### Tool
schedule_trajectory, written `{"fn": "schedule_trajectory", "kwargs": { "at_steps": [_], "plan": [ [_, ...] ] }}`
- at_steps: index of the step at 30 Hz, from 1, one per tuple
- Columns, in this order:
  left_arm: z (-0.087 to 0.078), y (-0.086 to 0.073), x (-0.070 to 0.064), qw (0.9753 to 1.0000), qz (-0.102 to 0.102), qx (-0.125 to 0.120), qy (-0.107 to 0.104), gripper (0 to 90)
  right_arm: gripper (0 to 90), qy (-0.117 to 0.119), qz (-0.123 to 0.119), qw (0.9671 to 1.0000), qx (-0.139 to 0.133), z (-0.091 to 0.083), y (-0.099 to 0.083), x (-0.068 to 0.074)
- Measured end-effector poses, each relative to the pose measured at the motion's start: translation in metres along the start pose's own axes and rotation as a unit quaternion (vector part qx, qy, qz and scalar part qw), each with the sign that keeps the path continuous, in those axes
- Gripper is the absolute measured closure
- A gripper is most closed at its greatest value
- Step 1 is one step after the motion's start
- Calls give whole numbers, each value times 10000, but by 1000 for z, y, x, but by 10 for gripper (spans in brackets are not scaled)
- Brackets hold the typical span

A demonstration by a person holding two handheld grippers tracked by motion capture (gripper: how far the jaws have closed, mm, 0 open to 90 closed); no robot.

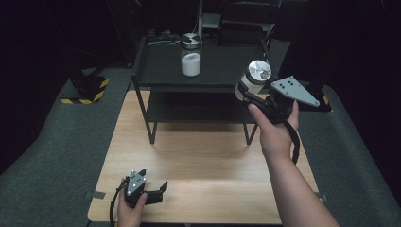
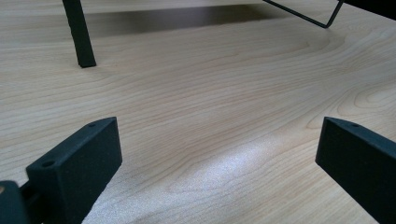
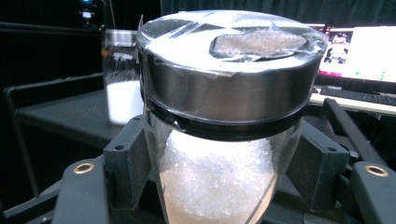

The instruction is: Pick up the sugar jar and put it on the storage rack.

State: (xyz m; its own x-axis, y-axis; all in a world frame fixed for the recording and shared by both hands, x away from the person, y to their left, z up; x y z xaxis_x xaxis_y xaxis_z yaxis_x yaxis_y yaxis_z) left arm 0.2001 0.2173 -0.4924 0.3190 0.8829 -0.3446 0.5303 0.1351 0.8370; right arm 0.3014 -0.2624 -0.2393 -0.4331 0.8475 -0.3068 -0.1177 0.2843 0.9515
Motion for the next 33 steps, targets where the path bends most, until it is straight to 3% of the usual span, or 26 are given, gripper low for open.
{"fn": "schedule_trajectory", "kwargs": {
  "at_steps": [19, 29, 33],
  "plan": [
    [-1, 0, 2, 10000, -28, 6, -11, 7, 306, -290, -58, 9995, 66, 51, 20, -5],
    [-1, 1, 3, 10000, -44, 26, -38, 7, 306, -342, -76, 9993, 123, 78, 14, -10],
    [-1, 1, 4, 10000, -44, 19, -41, 8, 305, -330, 71, 9993, 158, 90, 9, -10]
  ]
}}
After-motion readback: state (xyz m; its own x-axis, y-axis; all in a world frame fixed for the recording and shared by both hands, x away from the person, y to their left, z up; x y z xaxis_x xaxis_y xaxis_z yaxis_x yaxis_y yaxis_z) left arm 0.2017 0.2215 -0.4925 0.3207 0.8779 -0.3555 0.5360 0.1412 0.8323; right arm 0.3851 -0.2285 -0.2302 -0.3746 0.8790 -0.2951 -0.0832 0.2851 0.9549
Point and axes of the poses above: each handheld gripper's, and its own axes: z roughly forward along the jaws, y roughly out of its top, x roughly to its left, the point moved 2 cm from there along z, roughly forward along the jaws, and after that the axes turned 15 degrees about -z, right-handed, at the moved point
